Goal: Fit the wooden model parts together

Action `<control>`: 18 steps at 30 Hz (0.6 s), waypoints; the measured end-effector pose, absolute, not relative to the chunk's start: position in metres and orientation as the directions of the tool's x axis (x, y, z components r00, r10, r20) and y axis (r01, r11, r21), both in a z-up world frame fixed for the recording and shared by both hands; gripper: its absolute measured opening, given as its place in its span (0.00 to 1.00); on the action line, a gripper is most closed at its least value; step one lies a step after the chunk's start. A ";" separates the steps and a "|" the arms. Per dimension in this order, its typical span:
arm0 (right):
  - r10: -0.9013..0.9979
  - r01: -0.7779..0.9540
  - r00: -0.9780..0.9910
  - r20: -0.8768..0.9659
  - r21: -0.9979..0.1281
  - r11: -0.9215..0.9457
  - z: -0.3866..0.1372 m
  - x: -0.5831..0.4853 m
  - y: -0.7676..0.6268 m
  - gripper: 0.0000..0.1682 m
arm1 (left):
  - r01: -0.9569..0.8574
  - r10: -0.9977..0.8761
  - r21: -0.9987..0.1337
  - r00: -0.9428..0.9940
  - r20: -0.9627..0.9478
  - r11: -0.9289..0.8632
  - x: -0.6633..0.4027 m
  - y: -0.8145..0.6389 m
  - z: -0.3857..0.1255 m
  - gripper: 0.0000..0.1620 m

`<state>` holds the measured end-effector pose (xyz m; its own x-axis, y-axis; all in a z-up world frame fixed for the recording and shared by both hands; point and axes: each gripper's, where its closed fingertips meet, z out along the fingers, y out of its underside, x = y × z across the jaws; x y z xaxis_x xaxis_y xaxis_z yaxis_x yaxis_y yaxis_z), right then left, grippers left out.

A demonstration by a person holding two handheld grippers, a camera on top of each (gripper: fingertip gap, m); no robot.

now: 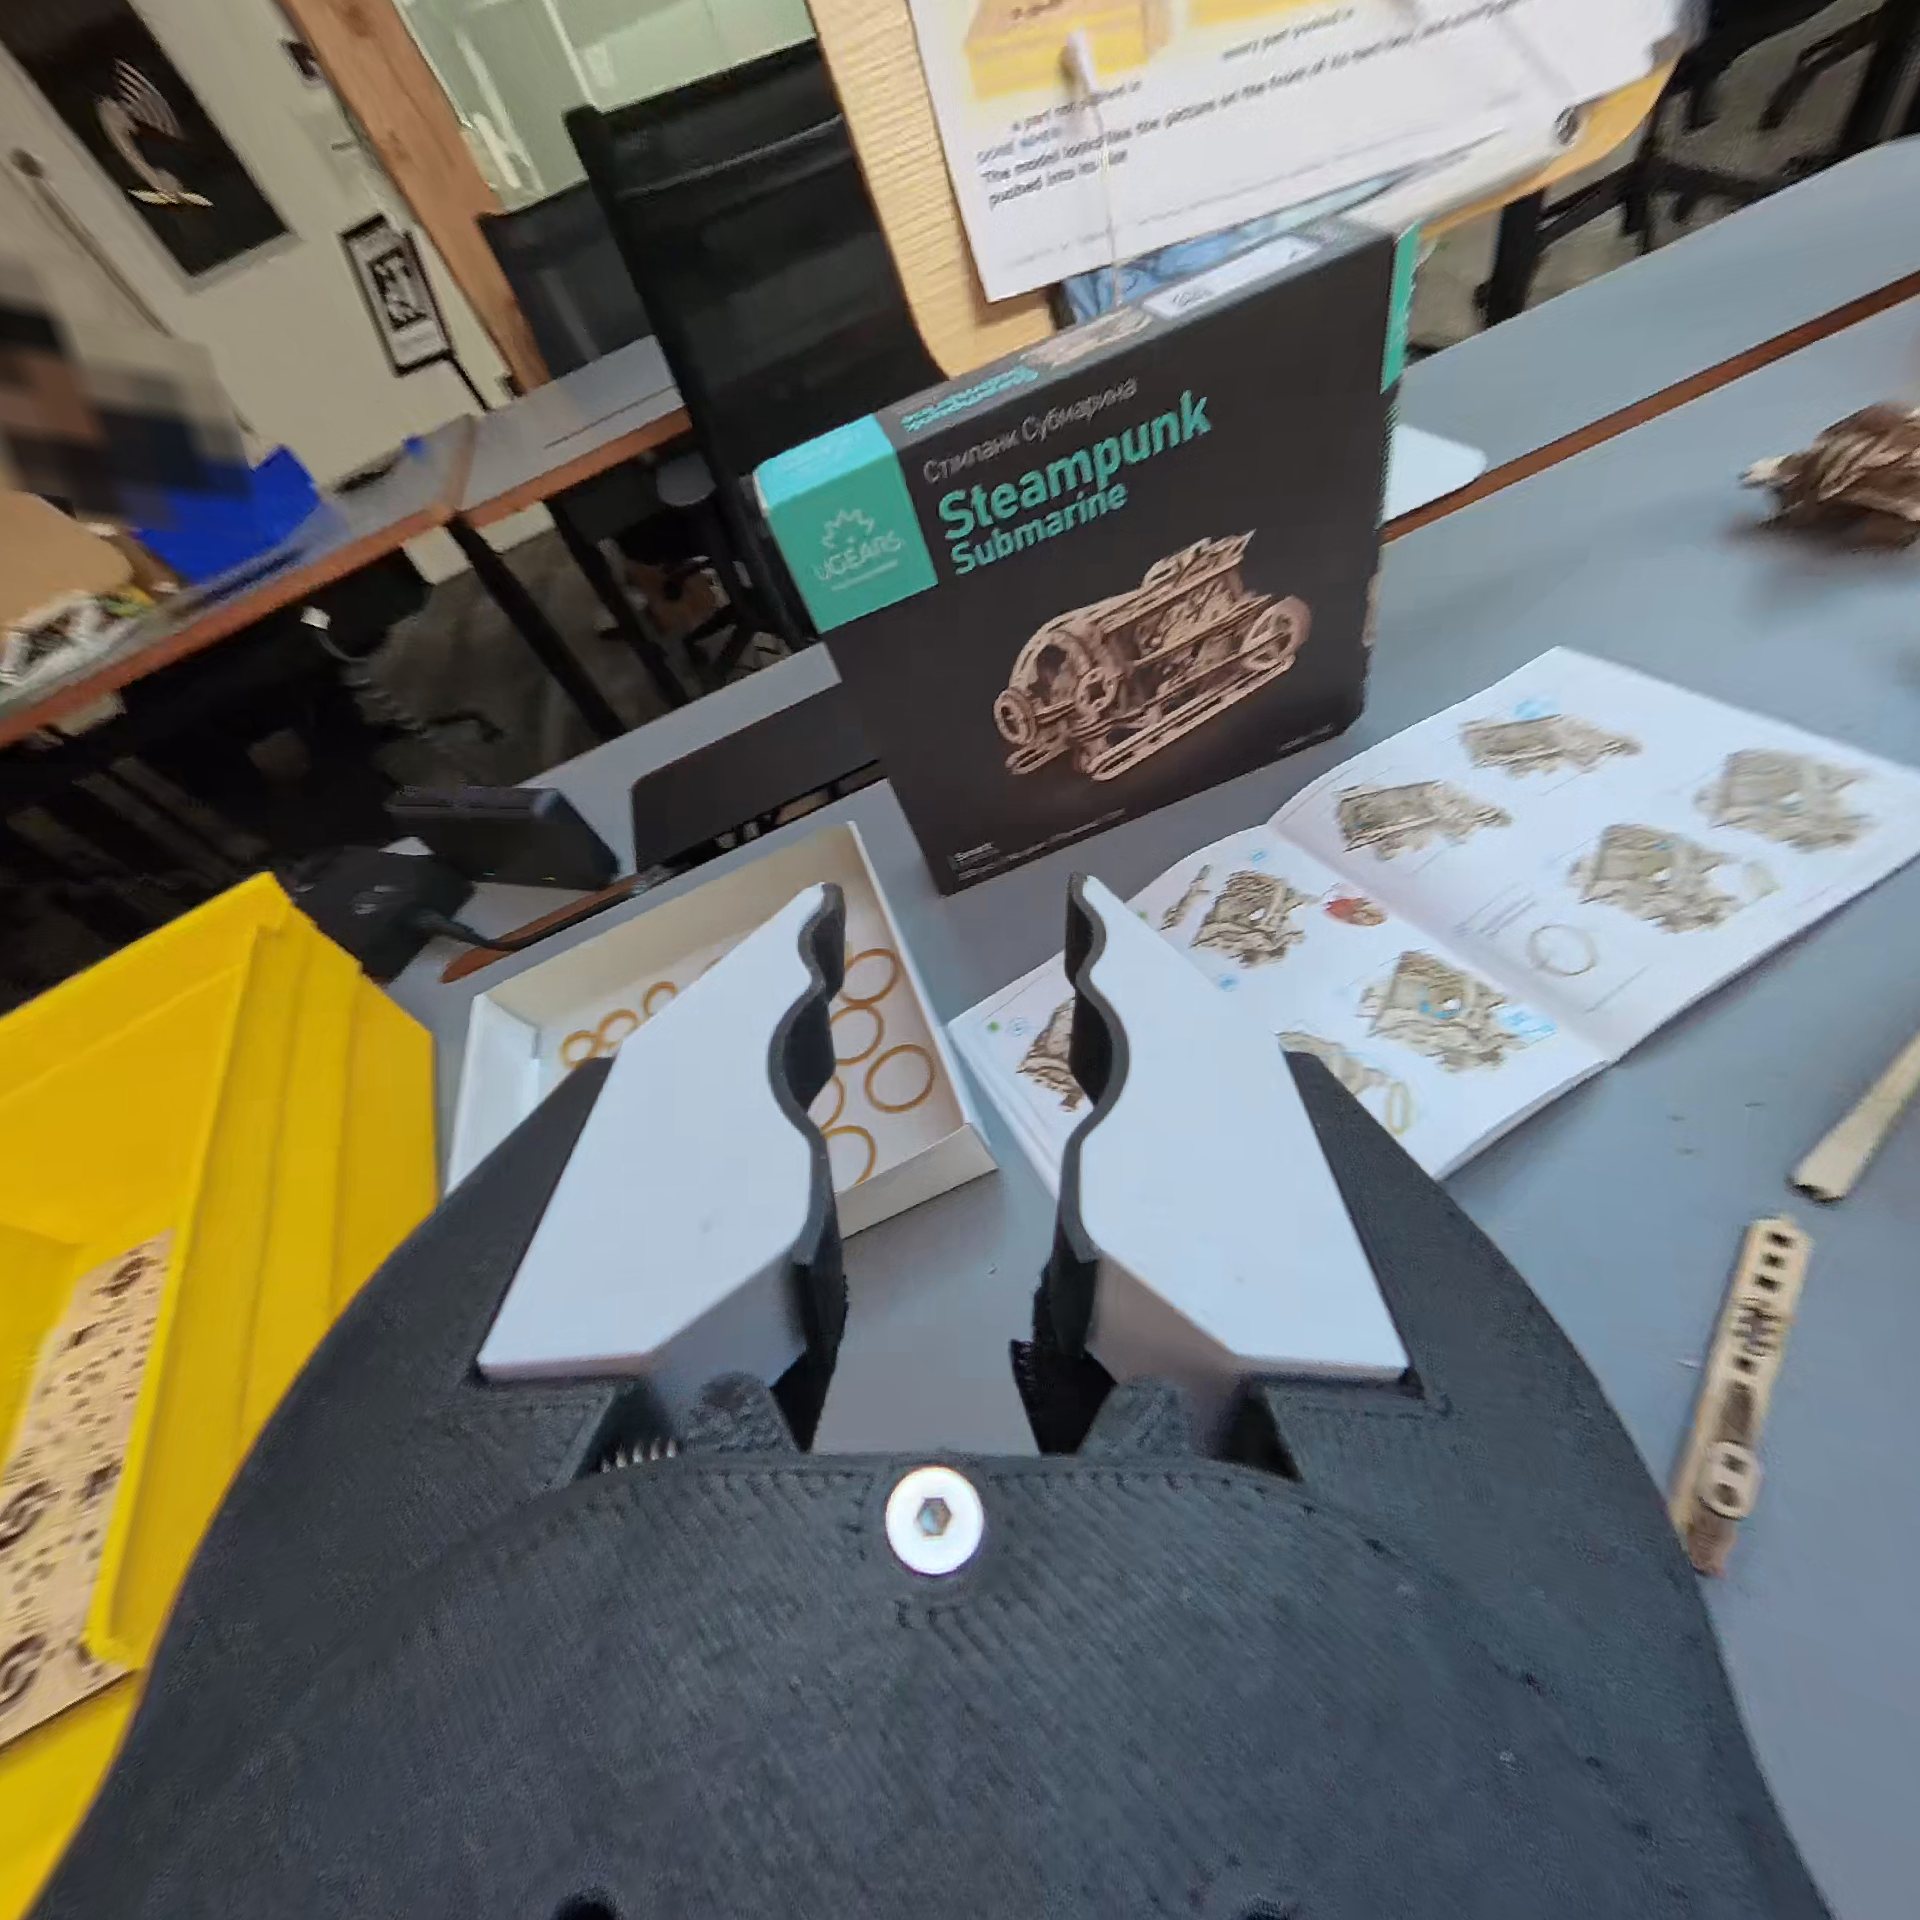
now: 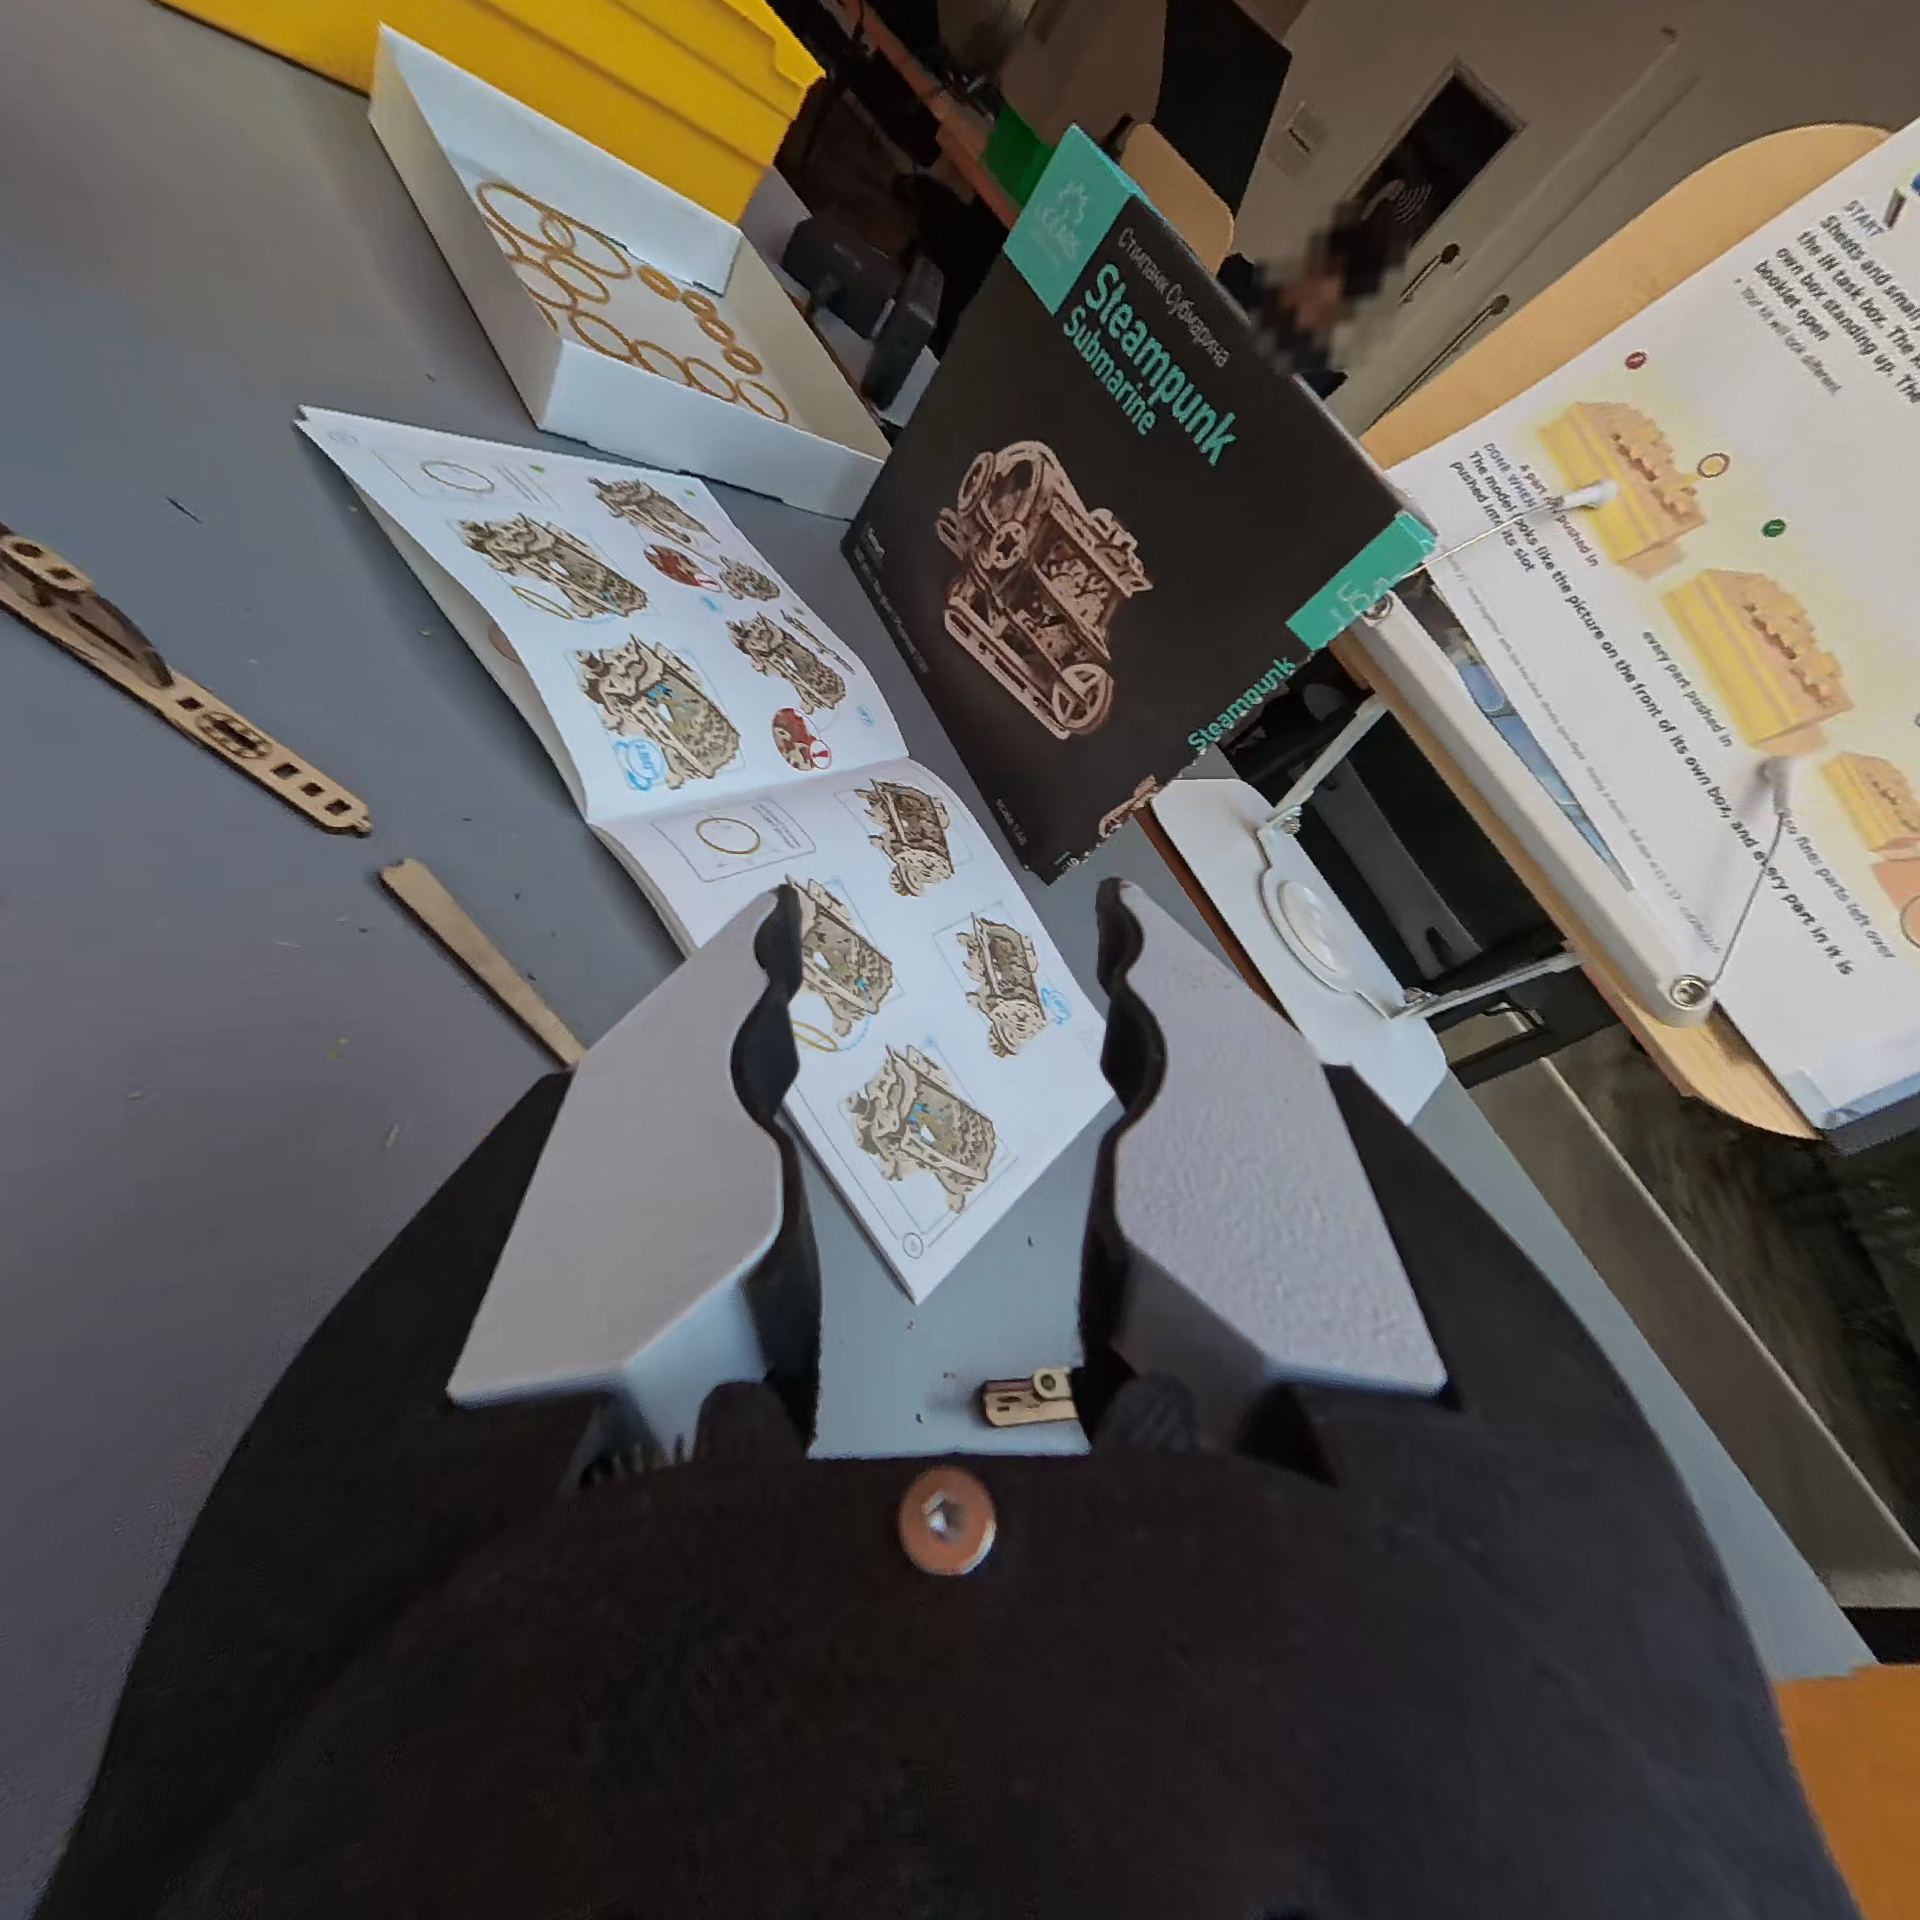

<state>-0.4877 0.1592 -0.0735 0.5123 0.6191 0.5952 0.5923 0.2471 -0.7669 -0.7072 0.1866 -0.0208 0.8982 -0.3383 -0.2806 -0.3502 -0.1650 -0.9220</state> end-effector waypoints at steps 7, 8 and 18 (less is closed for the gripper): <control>0.691 0.531 0.547 0.472 -0.834 0.150 -0.089 -0.488 0.162 0.40 | -0.394 -0.199 -0.906 0.911 -0.362 -0.154 -0.718 0.199 -0.042 0.19; 0.691 0.526 0.546 0.473 -0.836 0.156 -0.088 -0.490 0.162 0.42 | -0.382 -0.187 -0.911 0.917 -0.352 -0.157 -0.718 0.200 -0.044 0.19; 0.805 0.470 0.445 0.393 -0.867 0.164 -0.095 -0.509 0.140 0.29 | -0.213 -0.212 -0.970 0.960 -0.185 -0.119 -0.717 0.199 -0.037 0.05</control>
<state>-0.5088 0.1397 -0.0953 0.4448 0.8046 0.3933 0.4704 0.1638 -0.8671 -0.7174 0.1987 -0.0370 0.9596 -0.2123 -0.1846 -0.2129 -0.1187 -0.9698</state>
